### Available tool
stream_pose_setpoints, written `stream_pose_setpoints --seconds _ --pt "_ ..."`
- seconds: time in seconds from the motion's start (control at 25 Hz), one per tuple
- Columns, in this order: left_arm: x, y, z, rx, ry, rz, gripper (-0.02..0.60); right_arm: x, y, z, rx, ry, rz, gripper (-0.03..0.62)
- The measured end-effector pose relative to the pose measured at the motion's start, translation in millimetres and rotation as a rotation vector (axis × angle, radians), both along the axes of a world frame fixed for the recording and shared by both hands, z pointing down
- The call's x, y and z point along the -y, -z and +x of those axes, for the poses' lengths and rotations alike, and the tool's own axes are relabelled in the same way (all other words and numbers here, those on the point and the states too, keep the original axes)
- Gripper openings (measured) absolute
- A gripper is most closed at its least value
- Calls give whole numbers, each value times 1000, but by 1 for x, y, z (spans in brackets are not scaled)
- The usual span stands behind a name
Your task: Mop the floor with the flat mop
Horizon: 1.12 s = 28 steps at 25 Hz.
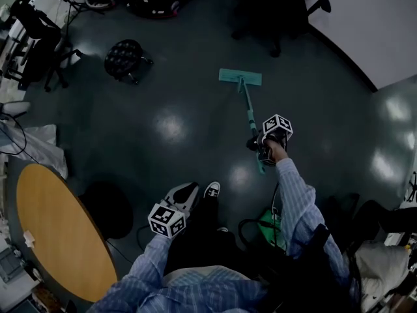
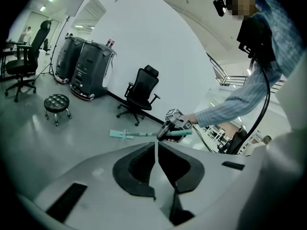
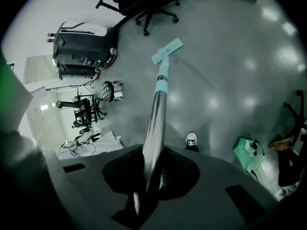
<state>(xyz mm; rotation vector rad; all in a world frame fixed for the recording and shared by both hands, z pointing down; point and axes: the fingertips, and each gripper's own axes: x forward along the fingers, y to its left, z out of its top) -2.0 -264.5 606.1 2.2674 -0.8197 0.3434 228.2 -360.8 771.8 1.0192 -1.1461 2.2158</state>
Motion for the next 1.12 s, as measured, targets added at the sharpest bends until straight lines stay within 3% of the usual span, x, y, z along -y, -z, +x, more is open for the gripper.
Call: stream_pose_setpoints --seconds 0.48,1.0,1.12 --pt "-68 51 -4 -12 31 58 26 -179 37 -38 55 -22 -31 66" --pt "-183 81 -15 -30 -3 143 26 -389 54 -83 70 10 -46 67" --pt "-214 82 -16 -47 -22 112 26 -444 56 -92 76 20 -54 67"
